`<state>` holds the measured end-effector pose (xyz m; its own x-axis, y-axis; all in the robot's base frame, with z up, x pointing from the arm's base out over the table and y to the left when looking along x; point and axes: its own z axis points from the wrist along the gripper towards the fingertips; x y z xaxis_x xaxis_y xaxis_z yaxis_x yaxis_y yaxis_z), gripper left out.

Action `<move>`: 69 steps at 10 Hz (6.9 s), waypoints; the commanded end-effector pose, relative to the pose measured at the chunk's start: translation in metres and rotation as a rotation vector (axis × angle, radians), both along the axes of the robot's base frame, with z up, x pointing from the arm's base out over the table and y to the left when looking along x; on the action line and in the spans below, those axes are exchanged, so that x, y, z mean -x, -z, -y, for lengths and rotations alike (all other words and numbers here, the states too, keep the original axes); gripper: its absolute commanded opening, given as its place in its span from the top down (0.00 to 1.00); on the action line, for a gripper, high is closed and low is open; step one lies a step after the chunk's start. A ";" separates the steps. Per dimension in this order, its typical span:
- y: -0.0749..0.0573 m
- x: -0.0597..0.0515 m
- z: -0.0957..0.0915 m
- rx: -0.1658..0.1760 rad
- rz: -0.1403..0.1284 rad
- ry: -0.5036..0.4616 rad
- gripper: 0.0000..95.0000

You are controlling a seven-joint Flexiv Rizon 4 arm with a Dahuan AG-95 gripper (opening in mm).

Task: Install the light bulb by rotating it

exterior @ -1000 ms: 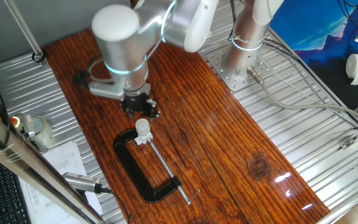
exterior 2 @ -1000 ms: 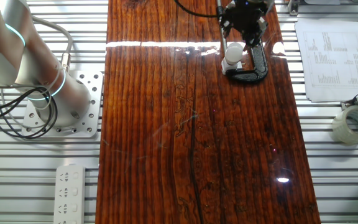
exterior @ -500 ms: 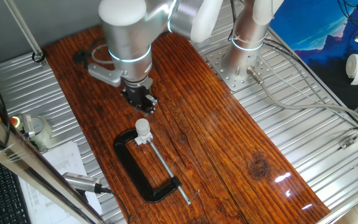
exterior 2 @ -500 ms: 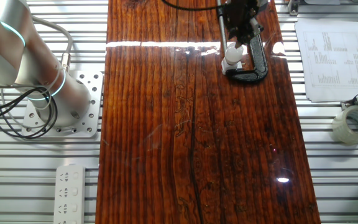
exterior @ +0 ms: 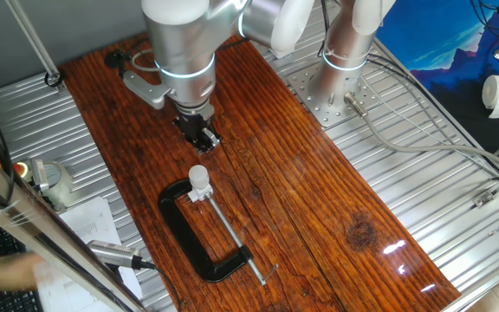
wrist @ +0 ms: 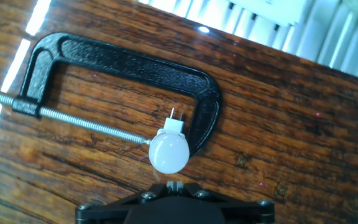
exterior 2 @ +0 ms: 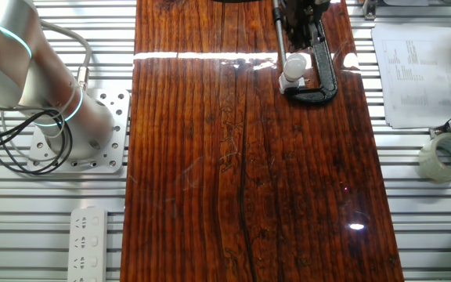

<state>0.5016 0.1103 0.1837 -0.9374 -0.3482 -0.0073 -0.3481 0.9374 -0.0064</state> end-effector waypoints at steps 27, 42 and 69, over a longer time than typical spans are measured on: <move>-0.005 0.013 0.012 -0.039 0.049 0.154 1.00; -0.003 0.011 0.012 -0.046 0.044 0.311 1.00; 0.001 0.009 0.015 -0.052 0.031 0.349 1.00</move>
